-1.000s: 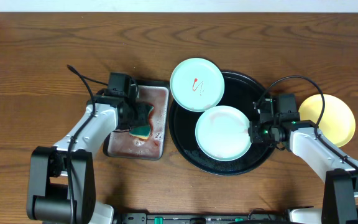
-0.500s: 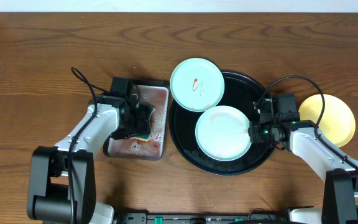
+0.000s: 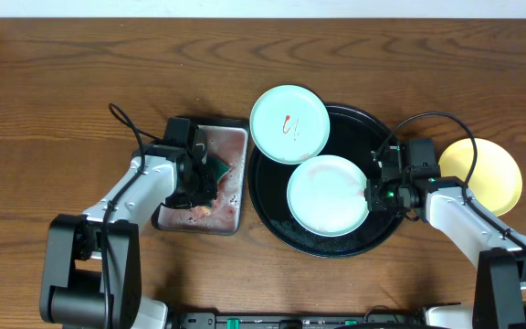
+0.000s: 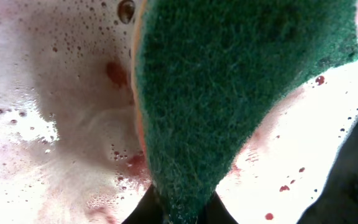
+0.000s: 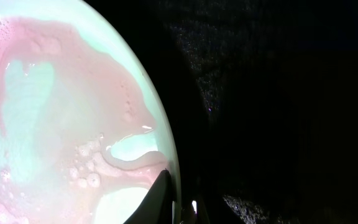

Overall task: Clean dirty plates on tray and stack at the side
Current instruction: 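Rub the sponge in the soapy pan with the left gripper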

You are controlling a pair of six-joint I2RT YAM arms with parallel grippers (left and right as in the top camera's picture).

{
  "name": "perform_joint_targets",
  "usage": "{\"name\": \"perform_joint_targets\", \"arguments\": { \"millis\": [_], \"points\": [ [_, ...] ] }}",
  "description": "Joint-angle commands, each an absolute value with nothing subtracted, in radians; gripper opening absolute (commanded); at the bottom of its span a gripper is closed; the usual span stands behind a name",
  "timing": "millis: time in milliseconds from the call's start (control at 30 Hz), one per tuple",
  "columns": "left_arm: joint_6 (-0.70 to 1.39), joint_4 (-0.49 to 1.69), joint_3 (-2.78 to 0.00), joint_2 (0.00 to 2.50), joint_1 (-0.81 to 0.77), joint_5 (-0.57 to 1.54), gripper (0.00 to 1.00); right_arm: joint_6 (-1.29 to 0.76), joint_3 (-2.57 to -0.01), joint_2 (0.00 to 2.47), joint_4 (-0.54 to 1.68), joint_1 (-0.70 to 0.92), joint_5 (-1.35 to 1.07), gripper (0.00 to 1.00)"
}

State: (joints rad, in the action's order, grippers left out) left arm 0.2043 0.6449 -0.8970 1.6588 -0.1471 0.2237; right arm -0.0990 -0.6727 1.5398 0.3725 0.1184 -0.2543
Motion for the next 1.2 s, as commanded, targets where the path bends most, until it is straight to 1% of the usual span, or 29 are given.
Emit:
{"name": "perform_joint_targets", "arguments": {
  "millis": [0, 133, 167, 200, 267, 333, 467, 700, 800, 900, 1033, 1067, 1100, 1167],
  "points": [
    [0.195, 0.657, -0.888, 1.652, -0.144, 0.175, 0.07, -0.100, -0.666, 1.549, 0.374, 0.120, -0.240, 0.11],
    [0.195, 0.692, -0.925, 1.613, -0.144, 0.137, 0.08, -0.100, -0.666, 1.549, 0.375, 0.119, -0.240, 0.11],
    [0.195, 0.692, -0.933, 1.598, -0.144, 0.137, 0.17, -0.100, -0.666, 1.549, 0.374, 0.120, -0.240, 0.11],
    [0.195, 0.688, -0.939, 1.580, -0.144, 0.137, 0.39, -0.100, -0.666, 1.549, 0.374, 0.120, -0.240, 0.11],
    [0.195, 0.647, -0.941, 1.538, -0.144, 0.137, 0.77, -0.100, -0.666, 1.549, 0.371, 0.120, -0.240, 0.11],
    [0.195, 0.602, -0.941, 1.526, -0.144, 0.137, 0.79, -0.100, -0.666, 1.549, 0.370, 0.120, -0.240, 0.11],
    [0.195, 0.525, -0.938, 1.542, -0.144, 0.137, 0.80, -0.100, -0.666, 1.549, 0.370, 0.120, -0.240, 0.11],
    [0.196, 0.467, -0.937, 1.637, -0.144, 0.147, 0.79, -0.100, -0.666, 1.549, 0.371, 0.120, -0.240, 0.11],
    [0.195, 0.453, -0.937, 1.681, -0.144, 0.166, 0.70, -0.100, -0.666, 1.549, 0.369, 0.120, -0.240, 0.11],
    [0.196, 0.439, -0.937, 1.714, -0.144, 0.175, 0.56, -0.100, -0.666, 1.549, 0.370, 0.120, -0.240, 0.11],
    [0.196, 0.439, -0.937, 1.724, -0.144, 0.175, 0.23, -0.100, -0.666, 1.549, 0.370, 0.120, -0.240, 0.11],
    [0.196, 0.439, -0.937, 1.722, -0.144, 0.175, 0.19, -0.100, -0.666, 1.549, 0.370, 0.120, -0.240, 0.11],
    [0.196, 0.439, -0.937, 1.720, -0.144, 0.175, 0.09, -0.100, -0.666, 1.549, 0.369, 0.120, -0.240, 0.11],
    [0.196, 0.442, -0.937, 1.708, -0.144, 0.175, 0.07, -0.100, -0.666, 1.549, 0.370, 0.120, -0.240, 0.11]
  ]
}}
